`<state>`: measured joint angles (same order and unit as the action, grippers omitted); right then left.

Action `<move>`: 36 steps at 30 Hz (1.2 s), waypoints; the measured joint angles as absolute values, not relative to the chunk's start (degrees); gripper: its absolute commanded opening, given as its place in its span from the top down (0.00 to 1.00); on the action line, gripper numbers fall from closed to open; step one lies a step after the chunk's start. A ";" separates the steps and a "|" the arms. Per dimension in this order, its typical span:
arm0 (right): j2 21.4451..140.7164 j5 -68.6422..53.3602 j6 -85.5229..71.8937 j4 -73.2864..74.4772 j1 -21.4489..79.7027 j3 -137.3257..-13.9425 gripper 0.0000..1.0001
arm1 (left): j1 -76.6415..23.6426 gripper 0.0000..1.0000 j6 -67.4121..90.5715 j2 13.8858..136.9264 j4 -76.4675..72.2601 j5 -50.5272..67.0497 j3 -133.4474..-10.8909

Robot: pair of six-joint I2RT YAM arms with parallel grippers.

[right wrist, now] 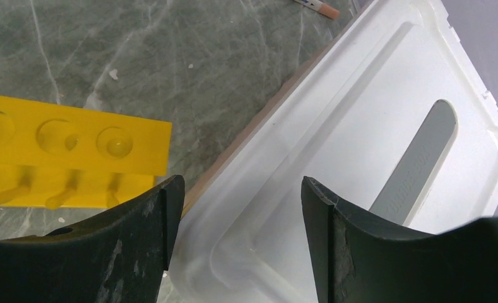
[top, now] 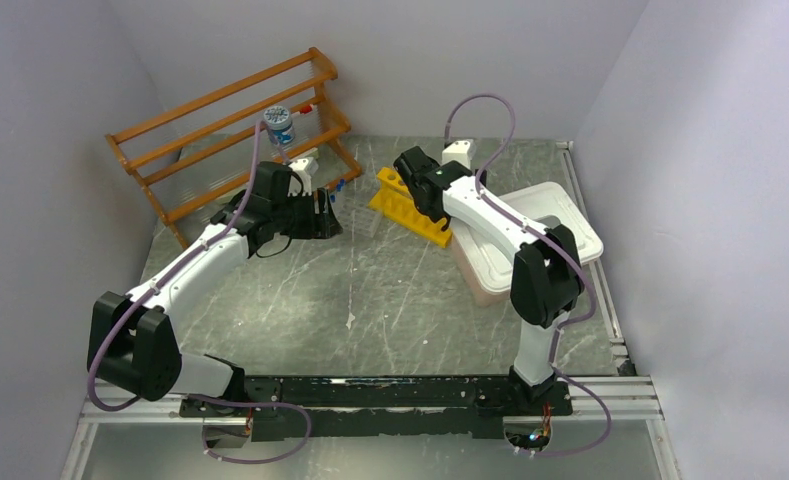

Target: Organize the chemistry lab equipment

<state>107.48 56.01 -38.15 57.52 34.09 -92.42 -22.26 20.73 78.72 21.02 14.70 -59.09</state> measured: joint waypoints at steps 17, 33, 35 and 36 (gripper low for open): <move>95.09 45.21 -36.23 51.29 27.59 -84.86 0.33 | -22.15 0.32 20.73 78.74 21.28 14.52 -59.09; 81.76 35.42 -34.72 38.74 4.89 -67.81 0.25 | -22.15 0.32 20.78 79.24 21.21 15.20 -59.09; 80.47 33.85 -35.07 36.60 2.87 -65.87 0.25 | -22.15 0.32 20.80 79.31 21.21 15.59 -59.09; 79.94 33.30 -35.18 35.77 2.11 -65.14 0.25 | -22.15 0.32 20.78 79.37 21.21 15.77 -59.09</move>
